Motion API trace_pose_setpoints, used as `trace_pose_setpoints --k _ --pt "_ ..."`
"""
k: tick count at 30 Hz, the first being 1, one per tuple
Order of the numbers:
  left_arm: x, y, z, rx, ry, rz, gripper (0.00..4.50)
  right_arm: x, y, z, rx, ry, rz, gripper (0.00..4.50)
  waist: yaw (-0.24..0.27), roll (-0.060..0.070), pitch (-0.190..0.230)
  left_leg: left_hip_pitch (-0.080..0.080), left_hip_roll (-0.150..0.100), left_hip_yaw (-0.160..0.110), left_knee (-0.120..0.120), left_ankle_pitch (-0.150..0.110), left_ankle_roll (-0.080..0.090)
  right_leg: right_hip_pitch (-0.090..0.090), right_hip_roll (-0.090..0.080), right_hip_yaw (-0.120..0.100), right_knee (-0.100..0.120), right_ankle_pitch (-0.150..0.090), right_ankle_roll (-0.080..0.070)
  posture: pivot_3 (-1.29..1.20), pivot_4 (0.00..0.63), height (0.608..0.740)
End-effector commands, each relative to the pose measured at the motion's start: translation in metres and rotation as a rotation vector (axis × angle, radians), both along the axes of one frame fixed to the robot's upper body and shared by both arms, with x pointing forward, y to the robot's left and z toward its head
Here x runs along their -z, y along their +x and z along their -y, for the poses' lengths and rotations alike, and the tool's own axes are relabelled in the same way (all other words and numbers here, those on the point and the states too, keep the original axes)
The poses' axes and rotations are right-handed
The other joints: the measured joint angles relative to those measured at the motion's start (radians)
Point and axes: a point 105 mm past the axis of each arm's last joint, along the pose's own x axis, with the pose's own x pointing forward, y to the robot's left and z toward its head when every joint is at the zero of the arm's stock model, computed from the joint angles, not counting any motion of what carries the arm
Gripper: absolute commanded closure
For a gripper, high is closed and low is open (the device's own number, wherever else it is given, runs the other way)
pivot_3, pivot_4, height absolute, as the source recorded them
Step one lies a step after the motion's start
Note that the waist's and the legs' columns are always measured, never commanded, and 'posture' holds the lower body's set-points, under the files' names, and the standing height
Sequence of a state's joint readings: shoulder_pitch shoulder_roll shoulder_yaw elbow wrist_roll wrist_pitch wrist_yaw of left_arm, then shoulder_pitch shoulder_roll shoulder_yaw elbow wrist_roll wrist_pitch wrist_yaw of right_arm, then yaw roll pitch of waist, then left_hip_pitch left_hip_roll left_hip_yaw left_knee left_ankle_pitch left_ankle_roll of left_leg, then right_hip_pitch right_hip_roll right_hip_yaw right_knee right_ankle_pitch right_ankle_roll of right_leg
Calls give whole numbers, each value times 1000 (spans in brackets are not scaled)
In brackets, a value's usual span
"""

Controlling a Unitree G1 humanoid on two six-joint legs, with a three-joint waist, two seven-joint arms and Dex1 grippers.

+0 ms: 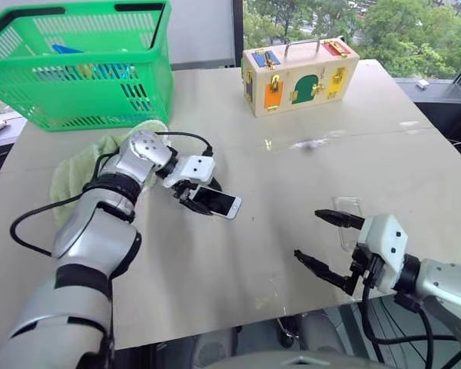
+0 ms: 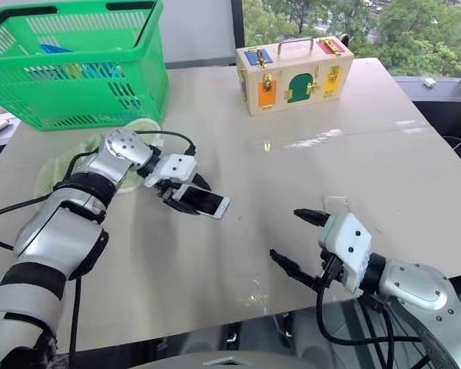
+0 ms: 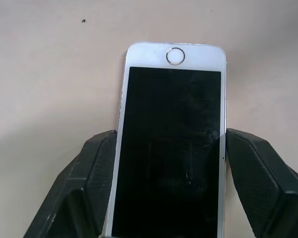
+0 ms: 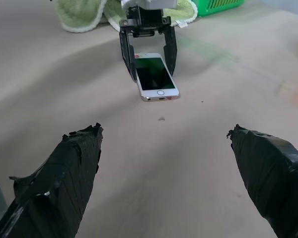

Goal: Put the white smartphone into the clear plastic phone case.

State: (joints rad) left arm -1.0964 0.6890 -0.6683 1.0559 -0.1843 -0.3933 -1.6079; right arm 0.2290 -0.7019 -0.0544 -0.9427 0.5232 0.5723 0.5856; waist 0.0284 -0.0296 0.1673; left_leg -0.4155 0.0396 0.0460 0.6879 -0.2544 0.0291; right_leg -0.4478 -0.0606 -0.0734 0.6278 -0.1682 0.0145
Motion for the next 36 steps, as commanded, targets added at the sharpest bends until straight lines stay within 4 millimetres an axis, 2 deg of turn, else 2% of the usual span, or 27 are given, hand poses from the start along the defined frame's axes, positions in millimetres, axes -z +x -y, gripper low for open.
trace_pose_setpoints --k 1,3,7,11,13,17,22,26,32,34,36 --pt "-34 -5 21 53 -121 27 1580 -10 -2 1 16 0 48 0 -2 -2 1 0 0 0 0 0 0 0 0 0 0 0 0 0 150 740" --pt "-36 -10 29 82 -66 30 1580 -11 -1 4 33 -1 48 0 2 -2 1 -1 0 0 0 0 0 0 0 0 -1 0 0 0 150 740" --pt "-42 -26 65 98 -108 -65 1580 -8 0 11 76 -28 34 0 7 -2 1 0 -1 1 0 0 1 1 0 3 -1 0 0 0 150 740" --pt "-38 -21 101 46 -132 -22 1580 -7 -1 19 129 -57 28 0 11 -2 1 0 -1 0 1 0 1 1 7 10 -1 0 0 0 150 740" --pt "-37 -15 126 -10 -169 -3 1580 -7 -2 22 154 -69 30 0 10 -2 1 1 -1 -1 1 0 1 1 9 13 -1 0 0 0 150 740" --pt "-21 -20 164 -89 -127 -28 1580 -5 -5 25 186 -84 34 0 8 -2 1 1 -1 -1 1 0 1 1 12 17 0 0 0 0 150 740" --pt "-5 -18 195 -187 -86 -21 1580 -2 -7 26 215 -83 35 0 -3 -2 1 1 -1 0 1 0 1 1 13 18 0 0 0 0 150 740" --pt "6 -16 205 -226 -59 9 1580 0 -9 27 227 -78 32 0 -9 -2 1 1 -1 -1 1 0 1 1 13 19 0 0 0 0 150 740" --pt "15 -13 198 -264 -33 14 1580 5 -12 32 263 -99 21 0 -13 -2 1 1 -1 -1 1 0 1 1 13 19 0 0 0 0 150 740" --pt "11 -14 200 -261 -63 10 562 10 -10 36 301 -125 4 0 -13 -1 1 2 -1 -1 1 0 1 1 13 19 0 0 0 0 150 740" --pt "3 -18 205 -252 -122 -19 41 15 -5 41 361 -150 -21 0 -13 -1 1 2 -1 -2 1 0 1 1 13 20 0 0 0 0 150 740"
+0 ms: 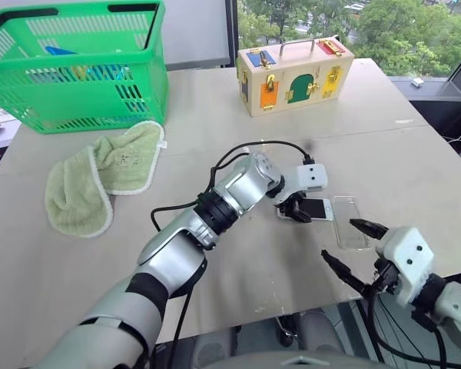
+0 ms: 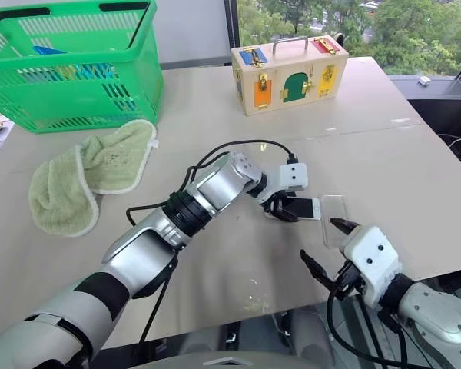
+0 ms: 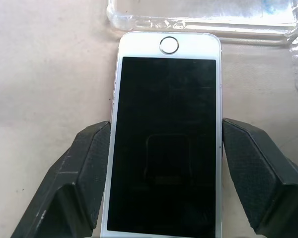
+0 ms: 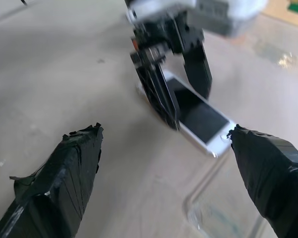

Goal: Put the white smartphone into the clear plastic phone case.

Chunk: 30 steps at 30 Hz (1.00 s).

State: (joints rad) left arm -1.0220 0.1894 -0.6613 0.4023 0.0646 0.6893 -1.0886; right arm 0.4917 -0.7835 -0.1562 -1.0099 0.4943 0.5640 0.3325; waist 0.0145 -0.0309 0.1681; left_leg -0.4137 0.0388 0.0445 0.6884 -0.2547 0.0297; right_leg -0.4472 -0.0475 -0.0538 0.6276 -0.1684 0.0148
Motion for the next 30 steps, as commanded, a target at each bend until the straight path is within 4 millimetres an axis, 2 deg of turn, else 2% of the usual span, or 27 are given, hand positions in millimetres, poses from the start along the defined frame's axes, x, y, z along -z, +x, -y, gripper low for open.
trace_pose_setpoints --k 1,3,6,8,10,12,15,17,20,21,25,28,30 --pt "-19 -5 7 12 -110 -3 41 -1 5 2 67 -34 7 0 1 0 0 0 0 0 0 0 0 0 0 0 0 0 0 0 150 740" --pt "-29 -10 5 23 -183 -30 41 5 11 6 122 -19 -35 0 0 0 0 0 0 -1 0 0 0 0 0 0 0 0 0 0 150 740" --pt "-44 -18 -11 65 -272 -58 41 12 18 2 133 7 -83 0 -1 1 0 0 0 -3 0 0 0 -1 0 1 0 0 0 0 150 740" --pt "-64 -25 -26 125 -424 -48 41 16 30 4 190 47 -109 0 0 2 0 0 0 -4 -1 0 0 -1 1 2 0 0 0 0 150 740" --pt "-81 -26 -39 160 -597 47 41 22 40 6 238 74 -142 0 -2 2 0 0 0 -4 -1 0 0 -1 1 2 0 0 0 0 150 740" --pt "-84 -25 -57 155 -679 103 41 27 46 7 274 88 -172 0 0 2 -1 1 0 -2 -1 0 0 -1 1 4 0 0 0 0 150 740" --pt "-92 -31 -84 131 -783 97 41 33 53 11 325 95 -208 0 1 2 -1 0 0 -1 -1 0 0 -1 1 3 0 0 0 0 150 740" --pt "-88 -37 -99 117 -779 70 41 36 56 15 358 102 -235 0 3 2 -1 0 0 0 -1 0 0 -1 1 3 1 0 0 0 150 740" --pt "-82 -48 -120 112 -754 56 0 44 55 21 382 84 -284 714 -2 3 -1 1 0 0 -1 0 0 0 1 5 0 0 0 0 150 740" --pt "-81 -52 -126 104 -753 58 0 47 55 24 390 77 -303 1331 -2 3 -1 1 0 0 -1 0 0 -1 1 7 0 0 0 0 150 740" --pt "-79 -62 -140 74 -759 54 0 57 54 30 390 37 -352 3035 2 2 -1 2 0 0 -1 0 0 0 1 7 0 0 0 0 150 740" --pt "-78 -63 -147 30 -784 45 0 55 56 36 379 -12 -331 4452 3 2 -1 2 0 0 -1 0 0 0 2 8 0 0 0 0 150 740" --pt "-76 -65 -152 15 -787 41 0 42 59 40 352 -33 -264 4452 1 2 -1 1 -1 0 -1 0 0 1 2 9 0 0 0 0 150 740"
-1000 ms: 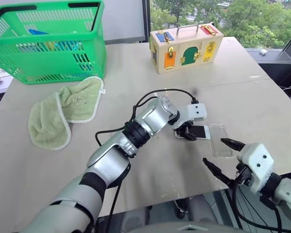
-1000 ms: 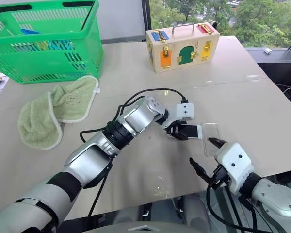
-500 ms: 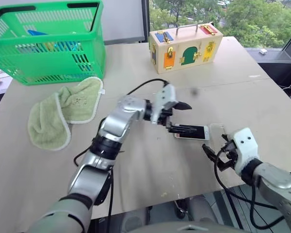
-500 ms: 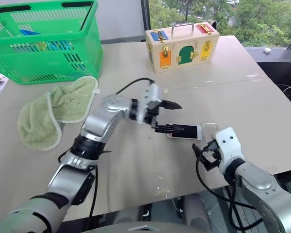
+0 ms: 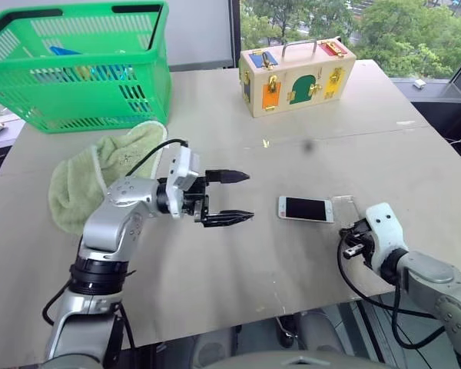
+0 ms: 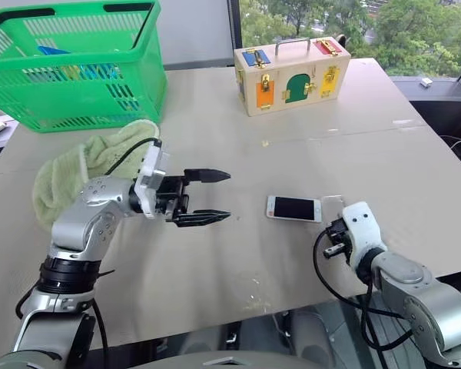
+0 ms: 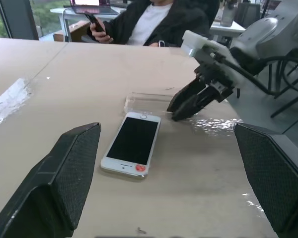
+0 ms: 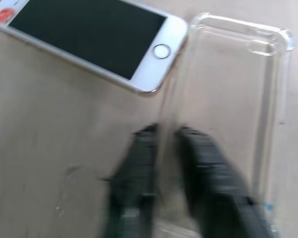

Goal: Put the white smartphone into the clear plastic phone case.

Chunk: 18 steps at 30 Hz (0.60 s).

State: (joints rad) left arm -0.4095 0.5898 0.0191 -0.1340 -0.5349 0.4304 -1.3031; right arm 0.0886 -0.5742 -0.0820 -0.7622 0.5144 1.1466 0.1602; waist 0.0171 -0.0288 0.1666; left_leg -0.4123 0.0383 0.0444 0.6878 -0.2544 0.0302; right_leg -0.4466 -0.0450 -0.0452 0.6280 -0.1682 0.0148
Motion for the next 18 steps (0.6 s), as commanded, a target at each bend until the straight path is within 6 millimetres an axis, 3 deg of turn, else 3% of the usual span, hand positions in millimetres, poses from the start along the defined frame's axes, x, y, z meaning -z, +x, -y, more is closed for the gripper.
trace_pose_setpoints --k 1,3,5,8,12,18 --pt "-7 -8 -8 -12 -16 21 0 -23 8 14 -12 -56 118 4452 -3 0 0 0 0 0 0 0 0 0 0 1 0 0 0 0 150 740" --pt "-3 -11 -13 -23 -2 7 0 -50 17 14 -4 17 223 4452 -5 0 0 0 0 0 0 0 0 -1 0 2 0 0 0 0 150 740" --pt "5 -14 -22 -47 29 0 0 -76 18 -3 -111 91 294 4452 -14 1 1 1 1 1 0 0 0 -1 2 4 0 0 0 0 150 740" --pt "21 -19 -37 -83 80 -17 0 -94 17 -32 -312 116 313 4452 -22 1 1 2 2 0 -1 0 0 -1 5 6 0 0 0 0 150 740" --pt "21 -18 -46 -152 36 -47 0 -98 23 -65 -515 120 291 4452 -22 1 1 1 3 0 -2 0 0 -1 8 6 0 0 0 0 150 740" --pt "35 -9 -78 -298 59 -45 0 -69 25 -135 -933 90 167 4452 -30 1 1 1 3 0 -2 0 0 -2 8 9 0 0 0 0 150 740"
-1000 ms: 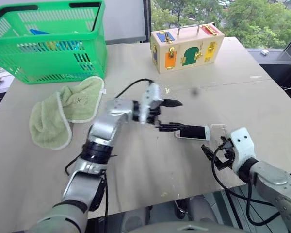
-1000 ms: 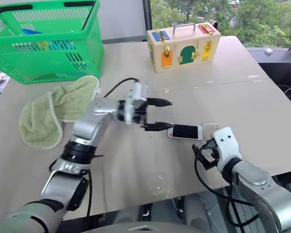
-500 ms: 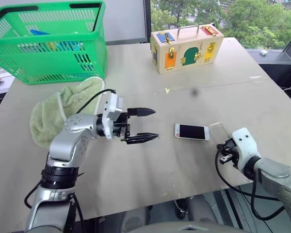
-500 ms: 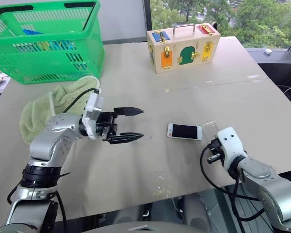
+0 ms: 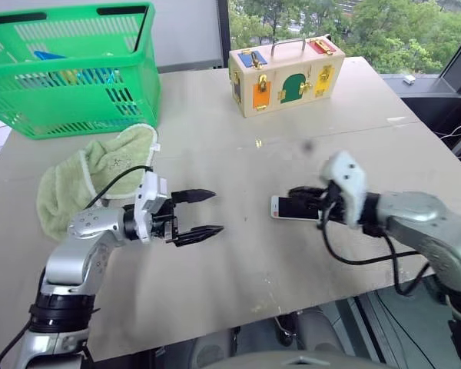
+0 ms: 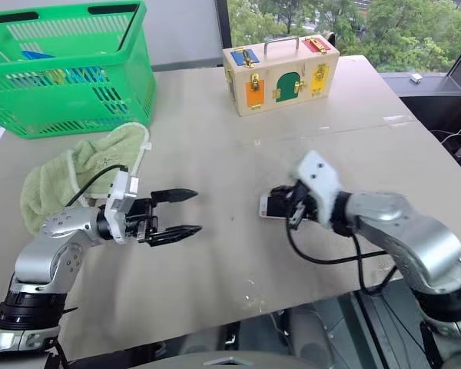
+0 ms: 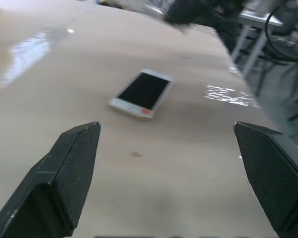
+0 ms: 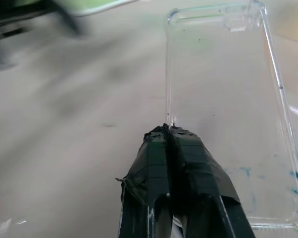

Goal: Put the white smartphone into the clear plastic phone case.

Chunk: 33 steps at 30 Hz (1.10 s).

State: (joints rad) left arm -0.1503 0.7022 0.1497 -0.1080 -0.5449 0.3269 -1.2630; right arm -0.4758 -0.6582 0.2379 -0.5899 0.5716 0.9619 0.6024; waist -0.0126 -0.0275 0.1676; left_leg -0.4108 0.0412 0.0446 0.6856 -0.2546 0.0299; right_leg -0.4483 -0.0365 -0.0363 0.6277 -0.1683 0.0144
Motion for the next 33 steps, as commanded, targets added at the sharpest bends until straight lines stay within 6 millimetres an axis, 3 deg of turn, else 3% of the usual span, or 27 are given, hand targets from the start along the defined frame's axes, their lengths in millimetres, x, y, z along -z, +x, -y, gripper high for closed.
trace_pose_setpoints --k 1,9,15,18,22,25,29,33 --pt "-1 3 -20 -72 8 25 0 16 -1 -34 -219 -28 -24 4452 -1 0 0 -1 0 0 0 0 0 -1 0 0 0 0 0 0 150 740" --pt "16 1 -40 -129 75 22 0 48 20 -84 -434 -129 -44 4452 4 0 0 -2 0 3 0 0 0 -2 0 0 0 0 0 0 150 740" --pt "15 -1 -35 -116 77 23 0 76 14 -95 -568 -191 -89 4452 2 0 0 -2 0 3 0 0 0 -2 -1 -1 0 1 -1 0 150 740" --pt "16 -2 -29 -93 89 22 0 77 15 -96 -600 -201 -91 4452 -1 0 0 -1 0 3 0 0 0 -2 -1 0 0 1 -1 0 150 740" --pt "13 -5 -18 -29 98 18 0 52 18 -89 -598 -119 -46 3109 0 1 0 -1 1 2 0 0 0 -2 0 -1 1 1 -1 0 150 740" --pt "12 -8 -10 15 130 14 0 19 16 -79 -564 -10 14 1673 6 1 1 -2 1 3 0 0 0 -2 -1 -2 1 1 -1 0 150 740" --pt "16 -8 -2 47 198 11 0 -10 -8 -53 -539 45 79 1673 13 3 2 -2 1 2 0 0 0 -2 -2 -1 0 1 0 0 150 740" --pt "22 -5 5 76 204 -17 0 -5 -16 -28 -390 8 120 1673 13 2 2 -2 0 3 -1 0 -1 -2 -1 -2 0 0 0 0 150 740"
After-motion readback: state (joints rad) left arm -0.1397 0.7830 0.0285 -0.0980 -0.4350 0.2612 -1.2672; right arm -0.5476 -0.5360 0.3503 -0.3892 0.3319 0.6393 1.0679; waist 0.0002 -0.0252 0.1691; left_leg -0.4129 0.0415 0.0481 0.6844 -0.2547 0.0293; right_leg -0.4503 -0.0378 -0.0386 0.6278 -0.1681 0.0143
